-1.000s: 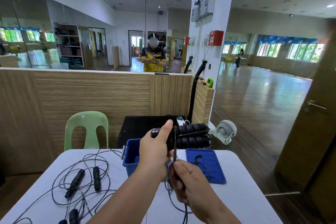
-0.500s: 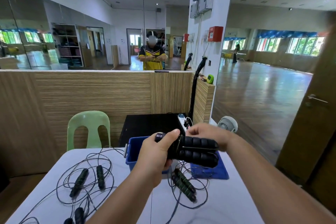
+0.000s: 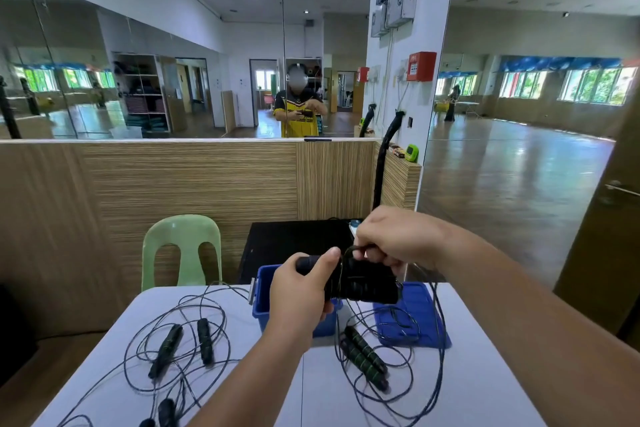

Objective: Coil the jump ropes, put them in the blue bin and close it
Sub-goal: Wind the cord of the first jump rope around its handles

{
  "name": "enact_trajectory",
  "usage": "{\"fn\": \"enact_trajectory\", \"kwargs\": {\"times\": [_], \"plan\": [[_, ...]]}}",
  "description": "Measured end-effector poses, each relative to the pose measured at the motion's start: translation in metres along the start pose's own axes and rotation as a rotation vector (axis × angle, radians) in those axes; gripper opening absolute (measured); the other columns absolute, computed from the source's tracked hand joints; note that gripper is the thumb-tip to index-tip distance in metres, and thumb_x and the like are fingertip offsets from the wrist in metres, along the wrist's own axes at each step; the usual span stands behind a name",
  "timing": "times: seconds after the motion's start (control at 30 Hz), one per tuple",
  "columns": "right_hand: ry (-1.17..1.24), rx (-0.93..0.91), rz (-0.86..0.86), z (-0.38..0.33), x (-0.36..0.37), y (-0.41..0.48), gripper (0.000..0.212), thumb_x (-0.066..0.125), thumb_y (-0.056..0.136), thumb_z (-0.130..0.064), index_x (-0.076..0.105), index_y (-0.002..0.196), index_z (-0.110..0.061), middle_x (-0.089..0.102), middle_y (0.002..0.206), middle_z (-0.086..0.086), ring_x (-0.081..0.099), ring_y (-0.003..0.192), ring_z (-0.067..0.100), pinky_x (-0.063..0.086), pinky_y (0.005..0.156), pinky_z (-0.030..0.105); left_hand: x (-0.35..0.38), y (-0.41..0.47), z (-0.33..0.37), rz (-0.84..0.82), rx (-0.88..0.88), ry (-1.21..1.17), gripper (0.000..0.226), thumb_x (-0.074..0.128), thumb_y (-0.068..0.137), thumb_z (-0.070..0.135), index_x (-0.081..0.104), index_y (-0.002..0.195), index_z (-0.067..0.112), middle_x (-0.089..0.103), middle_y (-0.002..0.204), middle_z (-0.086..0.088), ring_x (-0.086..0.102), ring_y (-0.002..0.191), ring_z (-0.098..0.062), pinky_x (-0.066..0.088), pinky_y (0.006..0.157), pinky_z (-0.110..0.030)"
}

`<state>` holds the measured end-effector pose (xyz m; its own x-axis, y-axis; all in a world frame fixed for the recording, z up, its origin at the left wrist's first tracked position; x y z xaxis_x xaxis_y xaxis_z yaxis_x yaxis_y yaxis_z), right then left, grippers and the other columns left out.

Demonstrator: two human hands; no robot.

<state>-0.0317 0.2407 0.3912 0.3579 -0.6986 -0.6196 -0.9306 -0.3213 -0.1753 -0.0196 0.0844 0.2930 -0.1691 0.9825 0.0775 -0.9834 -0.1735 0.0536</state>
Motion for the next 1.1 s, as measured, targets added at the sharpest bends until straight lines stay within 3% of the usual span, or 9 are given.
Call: {"fn": "enact_trajectory", "kwargs": {"times": [0.3, 0.5, 0.6, 0.73, 0.83, 0.9, 1.03, 1.1], "plan": [[0.435, -0.118, 0.077, 0.037, 0.067, -0.015, 0.029, 0.041, 0.107, -0.026, 0.058, 0.084, -0.016, 0.051, 0.059, -0.002, 0.037, 0.046, 0.012, 0.036, 0.045, 0.025, 0.009, 0.013, -0.003, 0.134, -0.026, -0.151, 0.043, 0.079, 0.087, 0.040, 0.052, 0.069, 0.012, 0.053, 0.055, -0.003, 0.049, 0.045, -0.017, 0.040, 0.041, -0.026], [0.631, -0.127, 0.112, 0.052, 0.101, -0.024, 0.030, 0.037, 0.109, -0.024, 0.057, 0.091, -0.012, 0.045, 0.059, 0.002, 0.033, 0.046, 0.013, 0.034, 0.043, 0.025, 0.010, 0.021, -0.001, 0.138, -0.100, -0.214, 0.040, 0.081, 0.083, 0.048, 0.063, 0.079, 0.012, 0.067, 0.072, -0.009, 0.060, 0.061, -0.022, 0.049, 0.051, -0.030], [0.677, -0.135, 0.112, 0.062, 0.110, -0.022, 0.030, 0.038, 0.110, -0.026, 0.056, 0.092, -0.010, 0.045, 0.059, 0.003, 0.032, 0.045, 0.014, 0.033, 0.042, 0.026, 0.012, 0.016, 0.001, 0.113, -0.147, -0.230, 0.039, 0.080, 0.085, 0.047, 0.063, 0.083, 0.011, 0.063, 0.063, -0.005, 0.053, 0.046, -0.016, 0.043, 0.042, -0.027], [0.640, -0.156, 0.073, 0.085, 0.113, -0.015, 0.032, 0.044, 0.110, -0.034, 0.053, 0.089, -0.012, 0.043, 0.062, 0.002, 0.034, 0.050, 0.015, 0.040, 0.048, 0.030, 0.012, 0.009, 0.005, 0.081, -0.195, -0.258, 0.036, 0.080, 0.087, 0.044, 0.065, 0.088, 0.011, 0.065, 0.068, -0.006, 0.050, 0.043, -0.015, 0.038, 0.037, -0.023], [0.431, -0.160, 0.054, 0.096, 0.095, -0.009, 0.035, 0.047, 0.108, -0.041, 0.053, 0.082, -0.018, 0.043, 0.065, 0.000, 0.039, 0.057, 0.016, 0.046, 0.059, 0.035, 0.009, 0.007, 0.006, 0.059, -0.204, -0.259, 0.034, 0.080, 0.087, 0.042, 0.064, 0.088, 0.011, 0.064, 0.068, -0.007, 0.048, 0.045, -0.016, 0.034, 0.037, -0.022], [0.280, -0.117, 0.066, 0.097, 0.077, 0.001, 0.035, 0.052, 0.105, -0.043, 0.053, 0.079, -0.020, 0.044, 0.066, -0.001, 0.043, 0.057, 0.013, 0.044, 0.061, 0.031, 0.008, 0.006, 0.006, 0.041, -0.219, -0.260, 0.033, 0.079, 0.087, 0.041, 0.063, 0.087, 0.012, 0.062, 0.066, -0.008, 0.046, 0.044, -0.015, 0.031, 0.038, -0.022], [0.037, -0.008, 0.112, 0.083, 0.037, 0.017, 0.034, 0.052, 0.105, -0.016, 0.051, 0.073, -0.026, 0.050, 0.071, -0.010, 0.045, 0.063, 0.004, 0.041, 0.059, 0.011, 0.006, 0.006, 0.014, -0.022, -0.203, -0.235, 0.031, 0.078, 0.089, 0.039, 0.060, 0.083, 0.014, 0.059, 0.065, -0.006, 0.042, 0.041, -0.013, 0.028, 0.034, -0.021], [-0.038, -0.007, 0.125, 0.072, 0.019, 0.023, 0.033, 0.048, 0.104, -0.003, 0.056, 0.077, -0.019, 0.048, 0.074, -0.011, 0.044, 0.067, -0.001, 0.041, 0.061, 0.006, 0.004, 0.006, 0.019, -0.050, -0.199, -0.225, 0.030, 0.077, 0.089, 0.039, 0.060, 0.085, 0.014, 0.060, 0.069, -0.007, 0.041, 0.040, -0.012, 0.028, 0.034, -0.020]]}}
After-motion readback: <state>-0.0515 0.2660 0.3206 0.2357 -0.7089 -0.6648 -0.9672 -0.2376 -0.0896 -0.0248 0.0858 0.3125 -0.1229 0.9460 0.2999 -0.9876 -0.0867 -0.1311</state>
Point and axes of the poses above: each hand's wrist, its own y-axis towards the middle knuckle, its own x-axis out of the palm, z = x × y, the point moved 4 cm from there along y, towards the middle knuckle
